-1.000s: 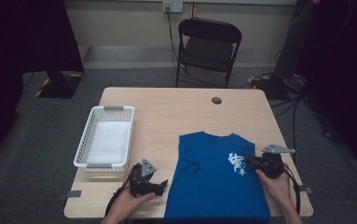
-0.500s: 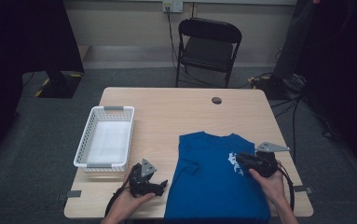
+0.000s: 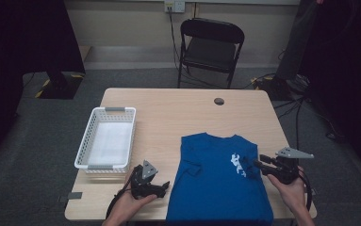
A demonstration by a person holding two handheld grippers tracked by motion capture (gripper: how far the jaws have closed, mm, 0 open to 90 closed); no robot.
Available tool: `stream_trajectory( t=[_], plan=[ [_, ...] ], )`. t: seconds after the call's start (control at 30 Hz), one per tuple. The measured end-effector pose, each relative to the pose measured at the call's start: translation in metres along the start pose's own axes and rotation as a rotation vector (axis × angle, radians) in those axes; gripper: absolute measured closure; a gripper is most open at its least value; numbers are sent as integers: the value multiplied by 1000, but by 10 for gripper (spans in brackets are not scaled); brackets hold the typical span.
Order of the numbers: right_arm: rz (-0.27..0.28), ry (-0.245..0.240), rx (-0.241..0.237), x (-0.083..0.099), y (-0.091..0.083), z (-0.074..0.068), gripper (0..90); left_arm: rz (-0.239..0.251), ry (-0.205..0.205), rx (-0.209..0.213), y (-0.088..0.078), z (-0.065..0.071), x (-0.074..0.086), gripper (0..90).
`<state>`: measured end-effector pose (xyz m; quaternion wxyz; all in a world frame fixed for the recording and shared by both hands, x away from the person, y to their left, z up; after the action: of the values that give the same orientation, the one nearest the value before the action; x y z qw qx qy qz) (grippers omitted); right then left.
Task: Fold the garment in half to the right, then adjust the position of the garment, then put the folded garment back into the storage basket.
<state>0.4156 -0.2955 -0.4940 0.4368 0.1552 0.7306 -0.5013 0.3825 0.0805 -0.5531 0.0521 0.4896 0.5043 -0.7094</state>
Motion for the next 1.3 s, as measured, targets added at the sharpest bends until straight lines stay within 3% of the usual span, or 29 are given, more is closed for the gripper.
stream_trajectory(
  t=[0.3,0.63,0.8,1.03,1.13,1.3],
  plan=[
    [-25,8,84,22,-21,19,418,19,2,-3,0,-1,1,97],
    [-65,73,204,65,-28,53,255,17,5,-3,0,-2,1,96],
    [-114,82,221,78,-23,57,221,-18,-7,-11,-2,-2,2,96],
    [-104,72,218,73,-24,54,230,-27,-16,-9,-5,-3,0,165],
    [-94,65,204,69,-24,50,234,20,9,-12,-10,1,-9,163],
    [-62,71,179,56,-23,44,190,69,7,6,-13,6,-25,160]
  ],
)
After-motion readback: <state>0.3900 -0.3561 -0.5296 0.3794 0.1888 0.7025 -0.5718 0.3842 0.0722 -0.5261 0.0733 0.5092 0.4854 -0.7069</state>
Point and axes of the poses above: each handheld gripper's, and its own axes: y roughly forward along the jaws, x roughly out of its underside, z roughly to its right, the point moved 9 cm from there along y, roughly forward along the jaws, and after that the axes turned 1 degree about y, right-handed, at the moved point
